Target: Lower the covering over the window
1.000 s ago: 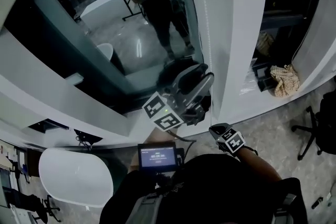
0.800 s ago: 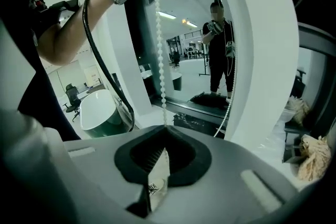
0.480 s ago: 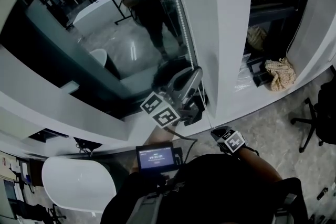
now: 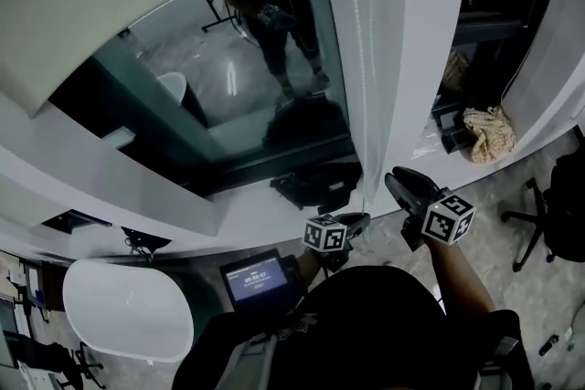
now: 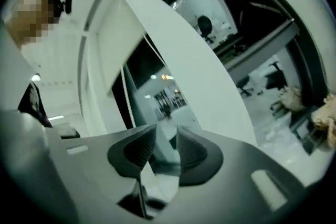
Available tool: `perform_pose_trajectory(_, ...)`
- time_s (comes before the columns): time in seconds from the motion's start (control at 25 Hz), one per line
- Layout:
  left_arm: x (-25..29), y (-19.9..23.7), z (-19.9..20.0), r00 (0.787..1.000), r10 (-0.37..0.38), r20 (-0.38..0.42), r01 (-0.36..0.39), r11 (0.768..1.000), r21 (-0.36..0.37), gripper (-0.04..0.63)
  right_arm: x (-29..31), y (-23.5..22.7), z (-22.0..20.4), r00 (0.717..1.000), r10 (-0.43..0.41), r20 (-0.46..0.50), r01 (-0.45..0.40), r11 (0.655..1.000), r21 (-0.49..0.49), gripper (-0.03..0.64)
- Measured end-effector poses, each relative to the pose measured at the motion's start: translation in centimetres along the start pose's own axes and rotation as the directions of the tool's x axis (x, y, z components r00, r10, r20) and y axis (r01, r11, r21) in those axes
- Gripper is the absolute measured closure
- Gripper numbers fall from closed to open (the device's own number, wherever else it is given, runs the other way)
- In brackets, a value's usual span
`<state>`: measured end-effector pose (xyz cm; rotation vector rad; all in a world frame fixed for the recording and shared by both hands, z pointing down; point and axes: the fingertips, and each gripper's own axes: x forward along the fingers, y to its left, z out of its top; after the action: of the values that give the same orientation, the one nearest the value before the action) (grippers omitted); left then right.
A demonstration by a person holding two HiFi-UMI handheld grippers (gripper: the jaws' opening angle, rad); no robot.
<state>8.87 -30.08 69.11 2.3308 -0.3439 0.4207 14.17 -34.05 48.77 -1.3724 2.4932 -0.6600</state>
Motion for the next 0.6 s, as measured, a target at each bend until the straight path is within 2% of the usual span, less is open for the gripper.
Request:
perform_pose_trajectory(0.04,0.0,-0.4,-0.2,1.0,-0.009,0.002,0.009,1.0,-0.002,0.589,0.4,2.4,3.9,0.995,0.067,0.076,-0.066,0.998,-0.017,0.502)
perform_pose_trajectory(0.12,-0.2,-1.2,-0.5,1.0,-0.022,-0.004,0.022,1.0,0.014,0.589,1.0,7.3,10.2,0.965,0.205,0.161,-0.194,0.978,-0.082,0.502)
perform_pose_trajectory(0.2,-0.6,-1.5,-0.9,1.0,-0.029,-0.011,0.029,0.999,0.033,0.589,1.5,11.8,15.4,0.928,0.319,0.193,-0.293,0.944,-0.149,0.488)
perform_pose_trajectory(0.28,-1.0,-1.8,-1.2,0.999,-0.036,-0.009,0.037,0.999,0.036,0.589,2.2,15.4,20.2,0.896,0.392,0.209,-0.351,0.913,-0.208,0.488)
perform_pose_trajectory(0.36,-1.3,-2.0,-1.5,0.999,-0.045,-0.006,0.045,0.998,0.035,0.589,3.3,17.9,24.2,0.884,0.42,0.208,-0.365,0.895,-0.256,0.489)
perform_pose_trajectory(0.48,-1.4,-2.5,-1.8,0.998,-0.057,-0.011,0.057,0.997,0.047,0.589,5.4,20.2,28.0,0.887,0.427,0.177,-0.364,0.881,-0.303,0.503)
perform_pose_trajectory(0.52,-1.4,-2.7,-2.0,0.998,-0.059,-0.015,0.059,0.997,0.054,0.589,5.8,20.7,28.7,0.889,0.427,0.166,-0.361,0.876,-0.32,0.539)
perform_pose_trajectory(0.56,-1.4,-2.8,-2.1,0.998,-0.059,-0.016,0.059,0.996,0.061,0.589,6.0,21.0,29.0,0.892,0.421,0.162,-0.349,0.871,-0.345,0.616)
perform_pose_trajectory(0.6,-1.5,-2.8,-2.1,0.998,-0.056,-0.014,0.057,0.996,0.064,0.589,6.0,21.1,29.2,0.895,0.412,0.171,-0.325,0.865,-0.381,0.612)
